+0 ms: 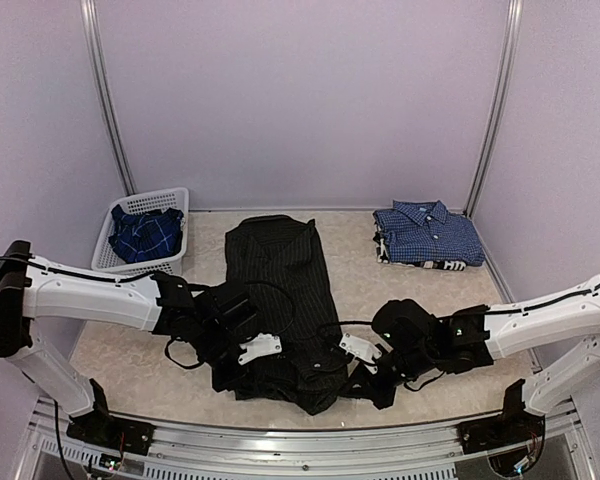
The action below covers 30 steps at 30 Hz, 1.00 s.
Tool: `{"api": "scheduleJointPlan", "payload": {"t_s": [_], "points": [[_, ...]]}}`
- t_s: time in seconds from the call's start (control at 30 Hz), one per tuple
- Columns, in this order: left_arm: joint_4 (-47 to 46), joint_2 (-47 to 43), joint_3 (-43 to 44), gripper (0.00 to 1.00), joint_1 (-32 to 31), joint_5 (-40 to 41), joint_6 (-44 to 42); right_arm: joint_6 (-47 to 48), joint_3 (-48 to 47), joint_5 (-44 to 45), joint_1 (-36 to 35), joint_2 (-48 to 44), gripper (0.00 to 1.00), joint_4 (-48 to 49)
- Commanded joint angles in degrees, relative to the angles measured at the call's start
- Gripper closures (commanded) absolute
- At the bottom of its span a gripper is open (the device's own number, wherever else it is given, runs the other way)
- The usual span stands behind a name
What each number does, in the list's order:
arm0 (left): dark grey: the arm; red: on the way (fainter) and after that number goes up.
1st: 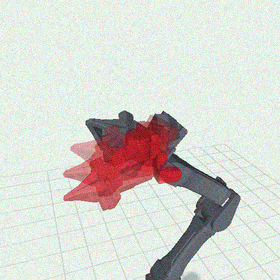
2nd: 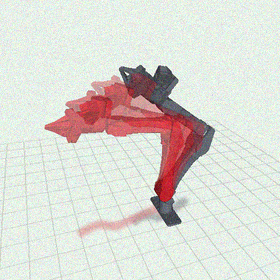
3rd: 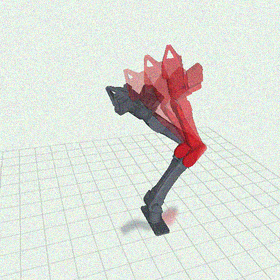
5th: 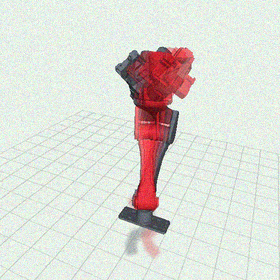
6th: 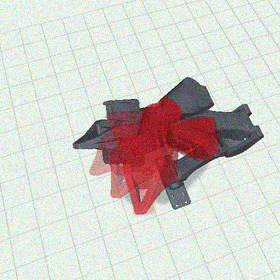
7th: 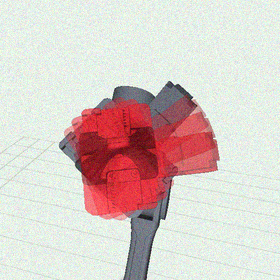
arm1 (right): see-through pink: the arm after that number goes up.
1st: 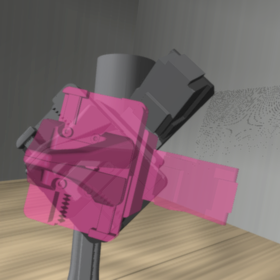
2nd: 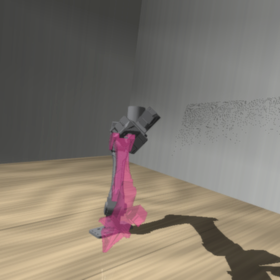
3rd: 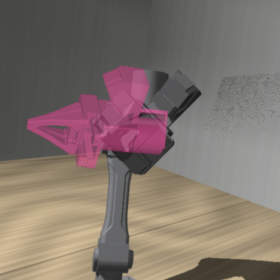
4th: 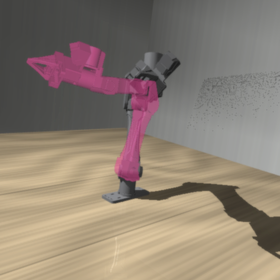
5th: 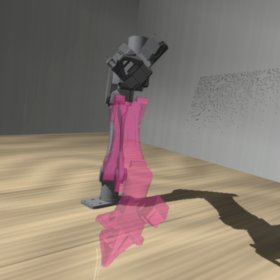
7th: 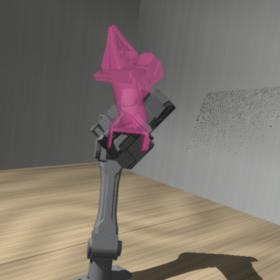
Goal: Fold and stack the long sleeve shirts
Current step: Fold the rectangle-folded shirt at the center of the board.
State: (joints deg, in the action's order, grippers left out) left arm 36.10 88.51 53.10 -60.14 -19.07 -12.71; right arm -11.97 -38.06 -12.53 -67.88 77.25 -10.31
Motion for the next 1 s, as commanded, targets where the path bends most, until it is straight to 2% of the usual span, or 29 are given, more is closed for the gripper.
{"api": "scheduleJointPlan", "payload": {"t_s": [0.0,0.23,0.4,0.63,0.97], "points": [[0.9,0.1,2.1,1.0,1.4,-3.0,-1.3,-1.4,-2.3,-6.3,0.2,-1.1,1.0,-4.1],[1.7,-1.6,3.2,1.0,4.0,-4.3,-1.5,0.4,-7.7,-9.6,3.8,6.9,1.0,-9.9],[1.8,-3.0,3.8,1.0,6.9,-4.2,-1.4,1.9,-12.2,-11.8,6.5,8.7,1.0,-12.6],[2.8,-1.4,6.1,1.0,10.6,-4.8,-0.9,4.4,-19.5,-15.6,13.5,11.9,0.97,-17.3],[3.5,1.6,12.3,1.0,19.2,-6.6,-1.0,5.3,-28.2,-22.3,23.9,20.8,1.0,-20.1]]}}
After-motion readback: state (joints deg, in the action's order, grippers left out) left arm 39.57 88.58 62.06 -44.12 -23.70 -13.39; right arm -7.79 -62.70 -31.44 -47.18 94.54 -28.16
